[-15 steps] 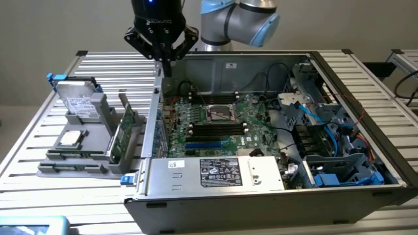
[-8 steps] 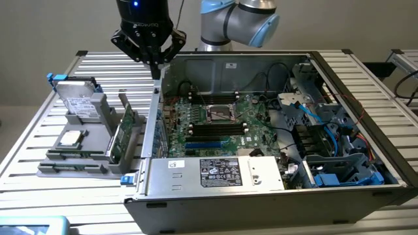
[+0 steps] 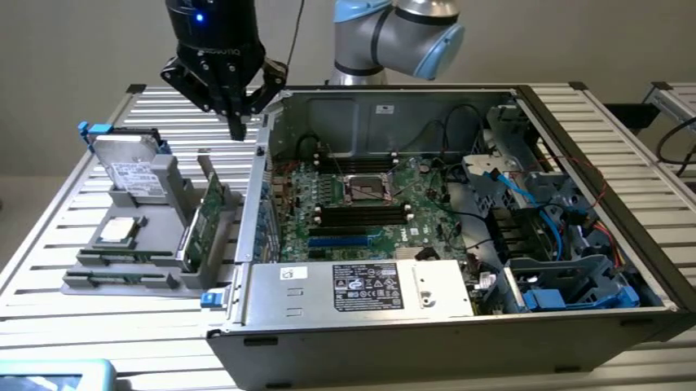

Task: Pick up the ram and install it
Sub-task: 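Reach for the ram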

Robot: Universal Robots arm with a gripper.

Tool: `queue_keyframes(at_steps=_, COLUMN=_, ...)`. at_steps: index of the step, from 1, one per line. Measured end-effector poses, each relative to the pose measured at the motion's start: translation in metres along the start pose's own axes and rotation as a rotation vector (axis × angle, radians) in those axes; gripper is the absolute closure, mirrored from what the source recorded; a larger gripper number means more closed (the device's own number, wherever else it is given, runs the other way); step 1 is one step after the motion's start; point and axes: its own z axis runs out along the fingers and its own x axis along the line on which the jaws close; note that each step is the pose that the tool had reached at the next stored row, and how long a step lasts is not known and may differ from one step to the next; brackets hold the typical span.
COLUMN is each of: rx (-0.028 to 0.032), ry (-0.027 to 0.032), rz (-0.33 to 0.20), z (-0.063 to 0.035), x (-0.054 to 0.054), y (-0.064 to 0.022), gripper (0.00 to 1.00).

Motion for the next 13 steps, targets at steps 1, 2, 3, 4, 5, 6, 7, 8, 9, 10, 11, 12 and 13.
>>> queue_keyframes(at_steps=1, rx=0.0001, ry=0.0026, rz=0.000, z=0.0013, x=0.002, y=-0.0019, gripper=0.89)
queue_keyframes(at_steps=2, rx=0.0003, ry=0.0051, rz=0.000, z=0.0028, x=0.004, y=-0.0039, gripper=0.89)
queue_keyframes(at_steps=3, rx=0.0005, ry=0.0074, rz=0.000, z=0.0044, x=0.005, y=-0.0059, gripper=0.89)
queue_keyframes(at_steps=4, rx=0.0007, ry=0.0091, rz=0.000, z=0.0059, x=0.006, y=-0.0082, gripper=0.89)
queue_keyframes(at_steps=5, rx=0.0007, ry=0.0102, rz=0.000, z=0.0074, x=0.007, y=-0.0108, gripper=0.89)
queue_keyframes(at_steps=6, rx=0.0008, ry=0.0112, rz=0.001, z=0.0091, x=0.008, y=-0.0135, gripper=0.89)
queue_keyframes(at_steps=7, rx=0.0008, ry=0.0119, rz=0.001, z=0.0106, x=0.010, y=-0.0158, gripper=0.89)
queue_keyframes(at_steps=8, rx=0.0009, ry=0.0128, rz=0.001, z=0.0122, x=0.011, y=-0.0184, gripper=0.89)
queue_keyframes(at_steps=9, rx=0.0009, ry=0.0136, rz=0.001, z=0.0137, x=0.012, y=-0.0207, gripper=0.89)
queue_keyframes(at_steps=10, rx=0.0011, ry=0.0149, rz=0.001, z=0.0149, x=0.014, y=-0.0231, gripper=0.89)
queue_keyframes(at_steps=11, rx=0.0012, ry=0.0169, rz=0.001, z=0.0160, x=0.015, y=-0.0257, gripper=0.89)
queue_keyframes(at_steps=12, rx=0.0013, ry=0.0185, rz=0.001, z=0.0168, x=0.017, y=-0.0277, gripper=0.89)
queue_keyframes(at_steps=13, rx=0.0014, ry=0.0198, rz=0.001, z=0.0175, x=0.018, y=-0.0298, gripper=0.89)
